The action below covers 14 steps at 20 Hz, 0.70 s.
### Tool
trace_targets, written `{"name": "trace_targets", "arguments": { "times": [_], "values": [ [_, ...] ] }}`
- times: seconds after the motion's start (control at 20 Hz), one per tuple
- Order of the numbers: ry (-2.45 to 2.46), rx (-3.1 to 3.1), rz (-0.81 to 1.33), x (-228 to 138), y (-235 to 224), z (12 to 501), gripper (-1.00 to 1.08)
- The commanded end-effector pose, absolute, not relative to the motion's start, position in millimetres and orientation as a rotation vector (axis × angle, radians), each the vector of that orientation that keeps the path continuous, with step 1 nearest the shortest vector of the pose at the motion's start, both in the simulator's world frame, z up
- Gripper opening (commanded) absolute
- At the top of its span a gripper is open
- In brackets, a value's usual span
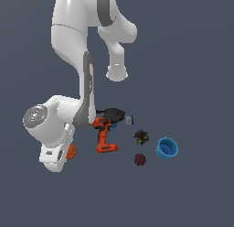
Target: Pick up a designated object from a clutter of objects.
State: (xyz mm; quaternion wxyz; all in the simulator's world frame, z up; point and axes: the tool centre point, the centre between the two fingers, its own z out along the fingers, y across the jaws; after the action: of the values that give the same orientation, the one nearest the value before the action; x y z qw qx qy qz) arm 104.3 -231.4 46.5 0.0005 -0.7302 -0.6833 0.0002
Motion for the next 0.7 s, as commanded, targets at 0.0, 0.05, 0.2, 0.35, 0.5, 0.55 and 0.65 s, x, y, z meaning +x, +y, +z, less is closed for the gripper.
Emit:
{"name": "trace_targets", "arguments": {
  "times": [0.0, 0.05, 0.2, 0.35, 0.5, 0.55, 0.65],
  "values": [
    [-2.146, -2.294, 0.000, 104.7, -231.6, 46.9, -1.00],
    [-2.146, -2.294, 0.000, 104.7, -231.6, 46.9, -1.00],
    [-2.146, -2.294, 0.000, 104.7, -231.6, 46.9, -1.00],
    [-2.146, -2.293, 0.001, 104.5, -231.2, 46.5, -1.00],
    [-2.146, -2.293, 0.001, 104.1, -230.6, 48.6, -1.00],
    [-2.146, -2.293, 0.001, 103.8, -230.2, 50.3, -1.00],
    [-2.146, -2.293, 0.001, 102.9, -228.9, 55.1, -1.00]
  ]
}}
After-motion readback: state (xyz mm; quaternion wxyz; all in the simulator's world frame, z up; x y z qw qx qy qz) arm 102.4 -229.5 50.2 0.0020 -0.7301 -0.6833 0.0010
